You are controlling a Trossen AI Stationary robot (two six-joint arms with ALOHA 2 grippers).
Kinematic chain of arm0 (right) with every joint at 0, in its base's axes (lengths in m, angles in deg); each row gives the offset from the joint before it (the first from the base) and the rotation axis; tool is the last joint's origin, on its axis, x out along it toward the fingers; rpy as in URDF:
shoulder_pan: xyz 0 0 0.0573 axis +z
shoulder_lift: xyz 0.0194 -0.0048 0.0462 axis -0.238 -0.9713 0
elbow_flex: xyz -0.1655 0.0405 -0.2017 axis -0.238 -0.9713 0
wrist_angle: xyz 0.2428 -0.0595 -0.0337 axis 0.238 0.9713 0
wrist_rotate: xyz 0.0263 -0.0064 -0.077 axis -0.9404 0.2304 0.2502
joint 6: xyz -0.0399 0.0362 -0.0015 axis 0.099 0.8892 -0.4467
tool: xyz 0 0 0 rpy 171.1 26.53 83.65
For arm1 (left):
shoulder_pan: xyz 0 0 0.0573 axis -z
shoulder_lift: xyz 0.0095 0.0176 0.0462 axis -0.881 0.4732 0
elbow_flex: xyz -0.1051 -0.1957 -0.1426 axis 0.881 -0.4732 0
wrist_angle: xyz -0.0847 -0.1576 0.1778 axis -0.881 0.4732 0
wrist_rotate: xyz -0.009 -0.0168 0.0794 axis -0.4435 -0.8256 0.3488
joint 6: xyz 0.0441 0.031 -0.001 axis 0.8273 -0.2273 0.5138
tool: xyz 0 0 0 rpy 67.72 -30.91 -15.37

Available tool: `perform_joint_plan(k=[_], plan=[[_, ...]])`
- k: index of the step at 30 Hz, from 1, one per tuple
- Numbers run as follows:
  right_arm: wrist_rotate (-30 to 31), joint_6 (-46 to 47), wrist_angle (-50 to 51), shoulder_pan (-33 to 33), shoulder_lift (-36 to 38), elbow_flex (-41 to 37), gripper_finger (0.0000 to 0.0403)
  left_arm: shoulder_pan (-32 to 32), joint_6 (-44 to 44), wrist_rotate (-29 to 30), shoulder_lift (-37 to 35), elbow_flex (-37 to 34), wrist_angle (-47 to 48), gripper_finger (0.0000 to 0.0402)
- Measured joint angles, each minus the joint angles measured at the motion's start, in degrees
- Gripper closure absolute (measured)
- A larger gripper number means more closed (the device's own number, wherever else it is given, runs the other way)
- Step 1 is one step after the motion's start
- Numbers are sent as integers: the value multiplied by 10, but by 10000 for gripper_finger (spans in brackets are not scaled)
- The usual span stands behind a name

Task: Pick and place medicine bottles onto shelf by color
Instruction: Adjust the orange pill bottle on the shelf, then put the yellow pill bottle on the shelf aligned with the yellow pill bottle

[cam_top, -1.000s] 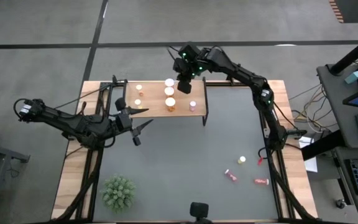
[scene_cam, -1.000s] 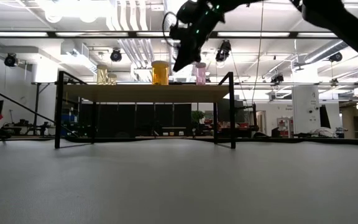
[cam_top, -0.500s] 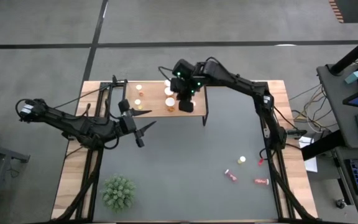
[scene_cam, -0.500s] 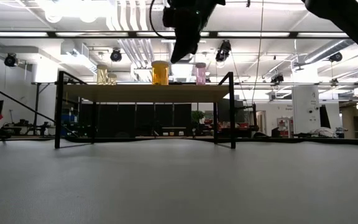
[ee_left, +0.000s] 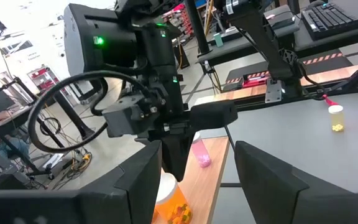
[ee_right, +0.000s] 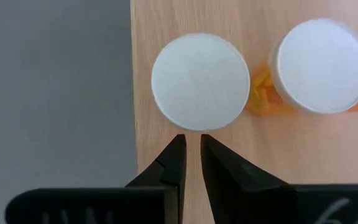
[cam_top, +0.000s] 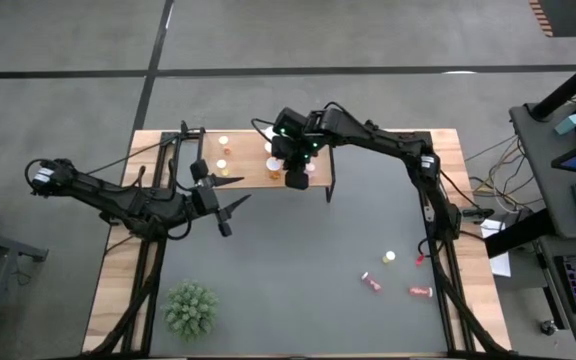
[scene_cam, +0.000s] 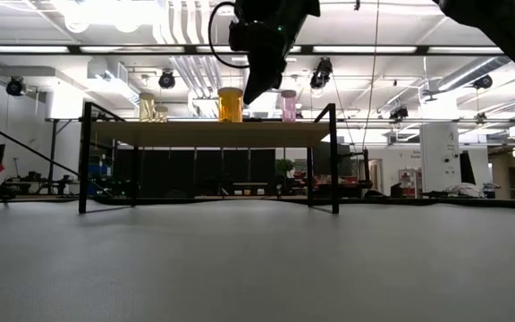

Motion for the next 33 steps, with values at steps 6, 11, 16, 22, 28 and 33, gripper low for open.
perform_joint_plan(k=[6,11,16,22,28,33], plan=[[0,0,-18,0,0,0,365,0,1,0,0,0,0,214],[0,1,-18,0,0,0,365,0,1,0,0,0,0,214],[0,2,-1,1,18,0,365,0,0,0,0,0,0,214],[1,28,9,36,93,-29,372,0,-1,-1,2,1,-1,214],[0,102,3,108,186,-134,393,0,-5,-3,6,2,1,214],[0,224,-25,184,266,-249,394,0,-5,-3,5,4,0,214]])
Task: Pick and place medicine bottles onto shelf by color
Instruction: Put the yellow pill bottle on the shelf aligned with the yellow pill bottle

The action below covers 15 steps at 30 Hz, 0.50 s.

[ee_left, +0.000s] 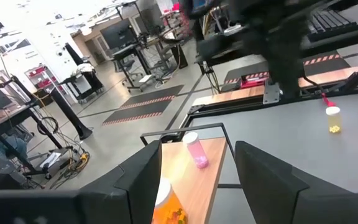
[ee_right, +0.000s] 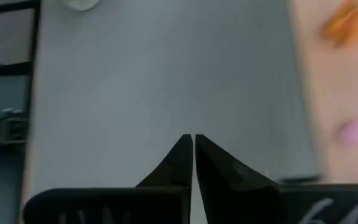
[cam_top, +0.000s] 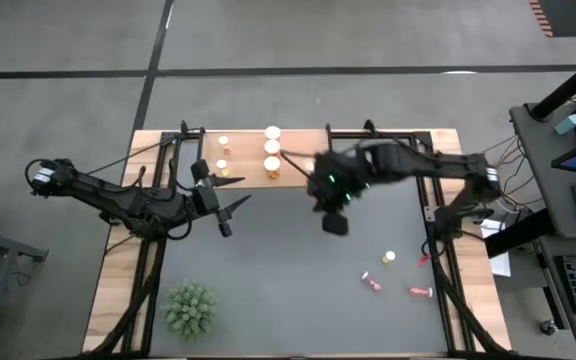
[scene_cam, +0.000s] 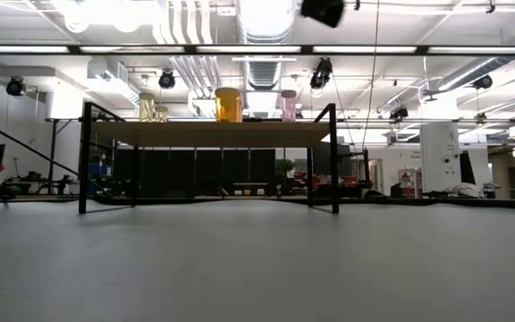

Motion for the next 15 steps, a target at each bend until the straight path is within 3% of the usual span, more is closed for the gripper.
perform_joint_plan(k=[3,8,15], plan=[[0,121,-3,47,34,-63,394,1,0,0,0,0,-1,214],[0,398,3,110,66,-154,394,8,-1,-1,0,0,-1,214],[-1,598,101,178,76,-251,388,33,-2,-1,0,-1,0,214]])
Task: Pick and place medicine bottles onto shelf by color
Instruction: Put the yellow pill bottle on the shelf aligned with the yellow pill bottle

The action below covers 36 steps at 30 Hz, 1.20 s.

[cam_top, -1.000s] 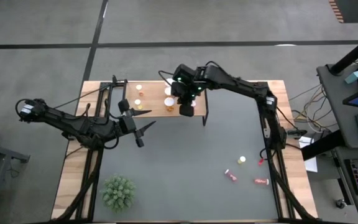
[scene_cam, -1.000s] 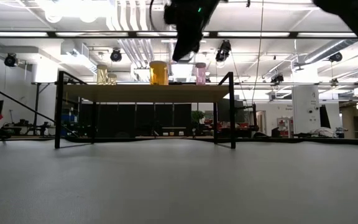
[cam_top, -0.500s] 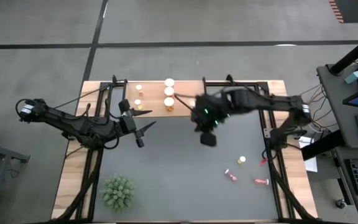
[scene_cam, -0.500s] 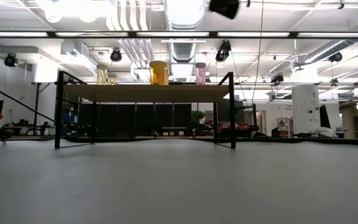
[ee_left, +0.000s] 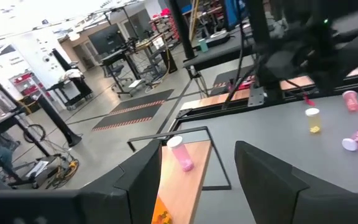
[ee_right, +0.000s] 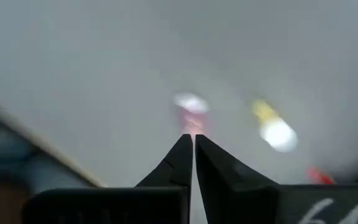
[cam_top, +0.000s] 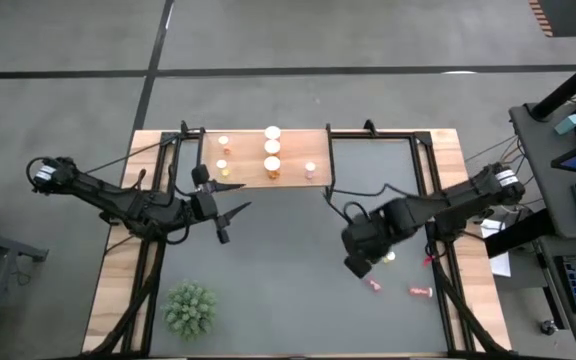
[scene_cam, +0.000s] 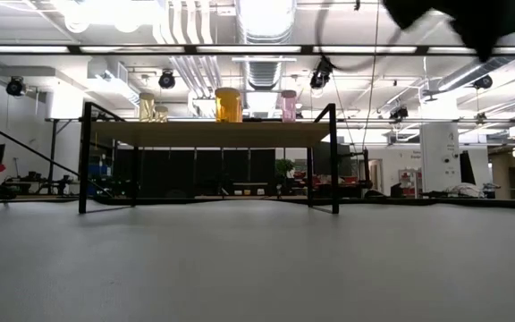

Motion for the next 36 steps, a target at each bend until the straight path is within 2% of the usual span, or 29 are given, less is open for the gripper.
perform_joint_plan(k=[5,13,17,21,28,36], plan=[[-4,91,35,23,21,-62,346,20,-13,0,0,-1,5,214],[-4,167,26,42,80,-148,226,40,-13,0,0,-1,5,214],[-4,195,-19,44,113,-195,179,40,-13,0,0,-1,4,214],[-4,213,-79,45,131,-241,151,40,-13,0,0,-1,4,214],[3,215,-130,45,116,-295,145,40,-14,0,0,-1,4,214],[30,208,-148,45,97,-297,213,40,-14,0,0,-1,4,214]])
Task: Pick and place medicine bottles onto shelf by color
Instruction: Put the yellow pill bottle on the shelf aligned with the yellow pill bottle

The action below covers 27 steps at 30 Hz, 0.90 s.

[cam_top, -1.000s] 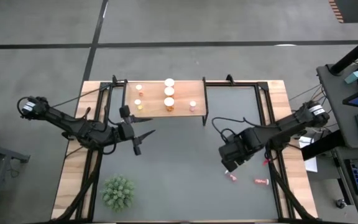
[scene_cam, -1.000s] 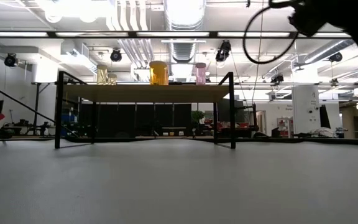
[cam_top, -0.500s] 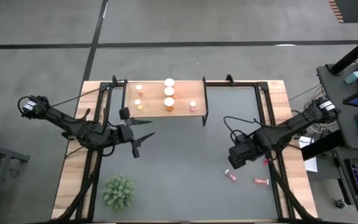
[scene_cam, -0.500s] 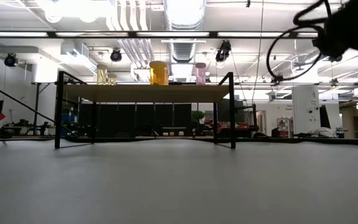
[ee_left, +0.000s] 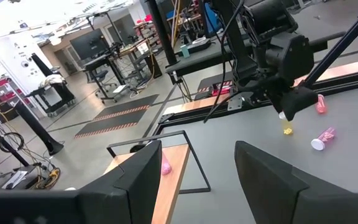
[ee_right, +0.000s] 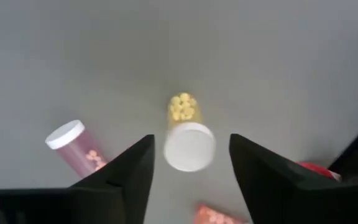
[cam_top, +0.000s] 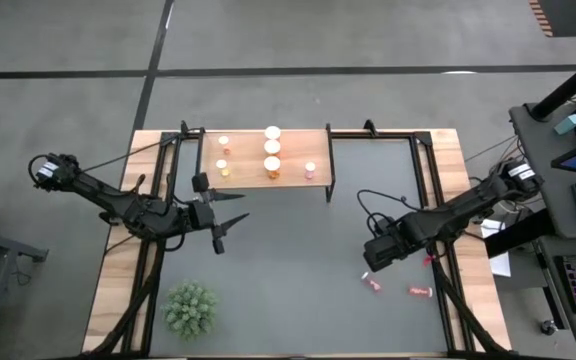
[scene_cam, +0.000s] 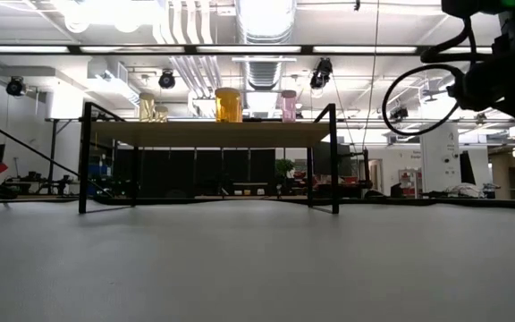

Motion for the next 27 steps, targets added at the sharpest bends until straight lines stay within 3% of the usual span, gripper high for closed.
perform_joint_plan(k=[9,16,27], plan=[[0,3,-16,0,-11,0,294,0,0,0,0,0,0,214],[6,-17,-12,-4,-6,7,296,0,-13,0,0,0,0,214],[161,-281,-53,-43,-11,122,296,0,-15,-1,44,2,-57,214]])
